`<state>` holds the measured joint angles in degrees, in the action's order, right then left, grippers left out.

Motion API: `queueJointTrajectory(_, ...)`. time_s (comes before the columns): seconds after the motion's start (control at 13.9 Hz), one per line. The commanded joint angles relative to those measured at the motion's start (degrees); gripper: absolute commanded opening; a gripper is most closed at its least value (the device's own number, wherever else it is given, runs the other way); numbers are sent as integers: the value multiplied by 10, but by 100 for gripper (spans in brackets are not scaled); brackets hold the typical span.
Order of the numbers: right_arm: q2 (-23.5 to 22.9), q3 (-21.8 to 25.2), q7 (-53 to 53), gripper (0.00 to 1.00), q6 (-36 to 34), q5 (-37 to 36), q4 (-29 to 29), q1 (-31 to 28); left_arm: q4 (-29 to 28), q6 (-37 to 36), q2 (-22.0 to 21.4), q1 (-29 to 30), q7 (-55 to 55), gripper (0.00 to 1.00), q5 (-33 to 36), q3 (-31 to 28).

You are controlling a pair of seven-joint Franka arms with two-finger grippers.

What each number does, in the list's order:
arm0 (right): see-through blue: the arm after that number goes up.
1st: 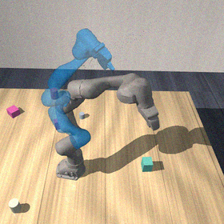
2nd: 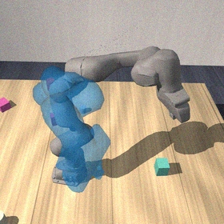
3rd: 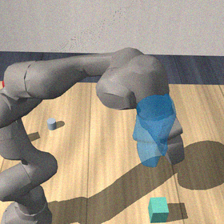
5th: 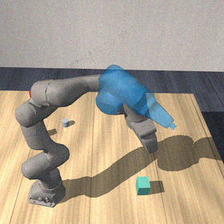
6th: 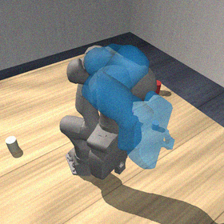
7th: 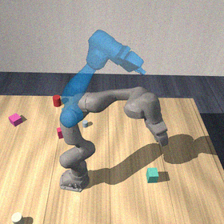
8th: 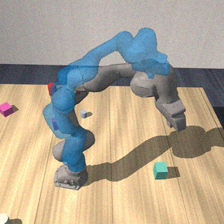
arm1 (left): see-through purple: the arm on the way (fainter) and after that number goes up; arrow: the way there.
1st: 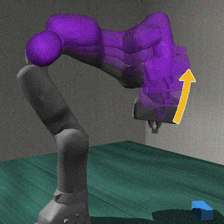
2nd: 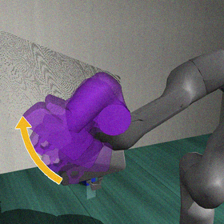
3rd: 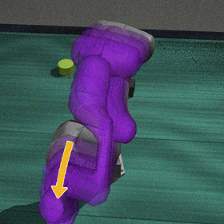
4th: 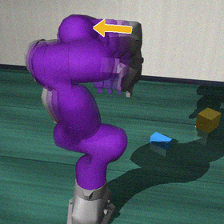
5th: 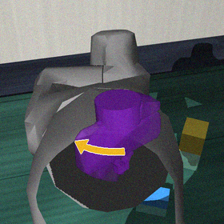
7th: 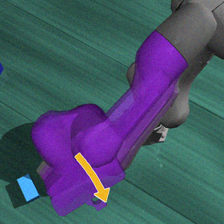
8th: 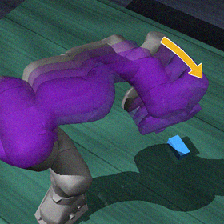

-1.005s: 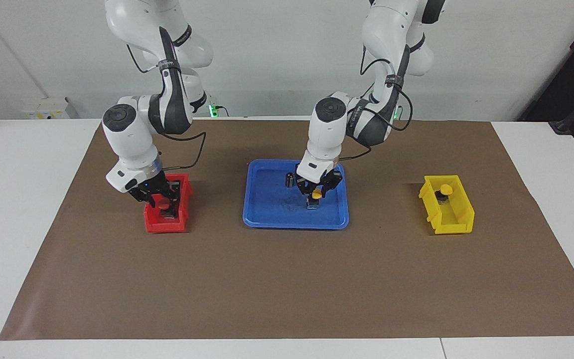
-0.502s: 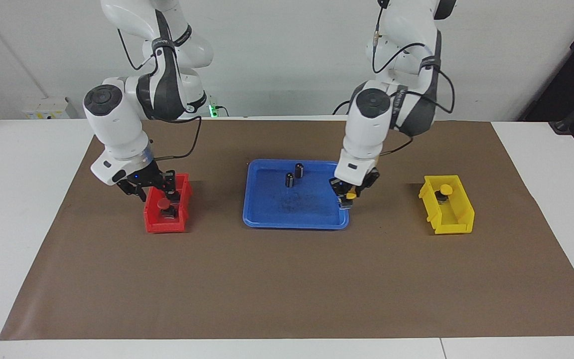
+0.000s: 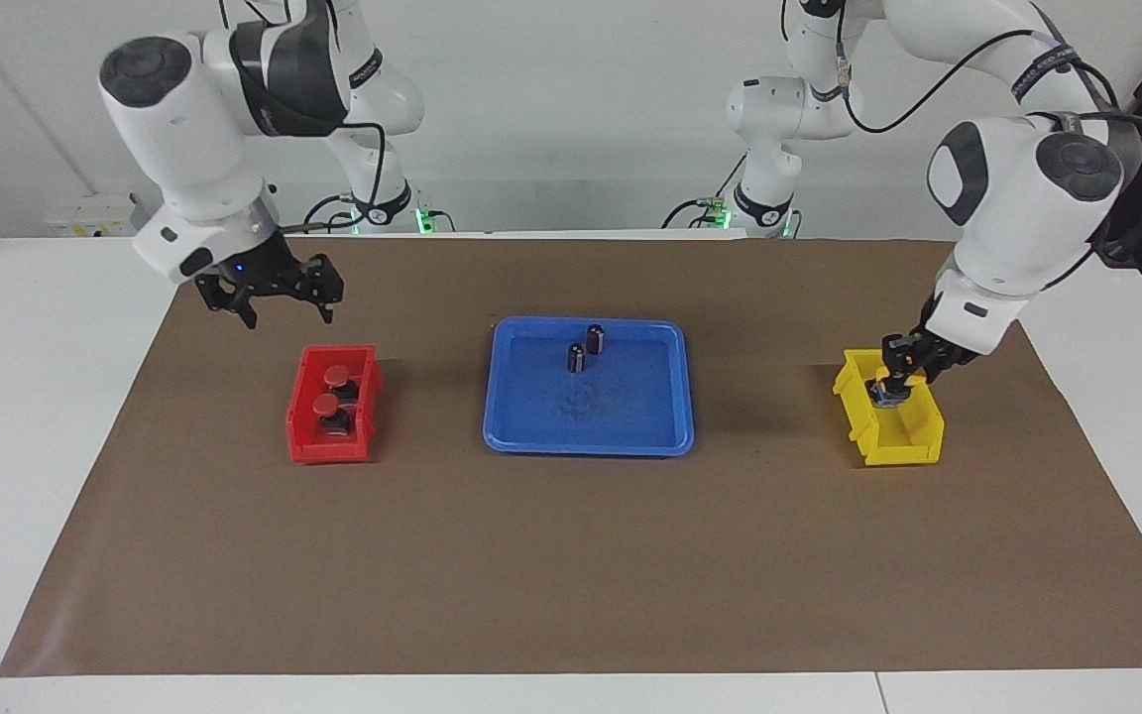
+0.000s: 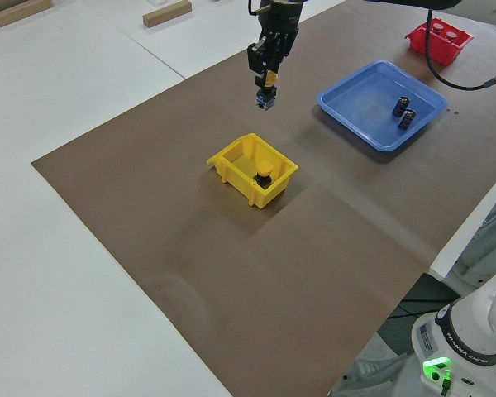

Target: Sort red and yellow buttons by color

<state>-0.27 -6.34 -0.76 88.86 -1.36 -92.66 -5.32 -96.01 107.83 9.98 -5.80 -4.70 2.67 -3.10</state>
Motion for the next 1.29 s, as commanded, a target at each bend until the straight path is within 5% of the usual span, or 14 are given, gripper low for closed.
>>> queueJointTrajectory(0.0,10,2,0,100,-46,8,41,-19,-60,74,-17,22,11,1,5,8)
queueJointTrajectory(1.22,24,8,-2,100,-33,8,19,-17,-231,259,-5,47,42,2,5,8)
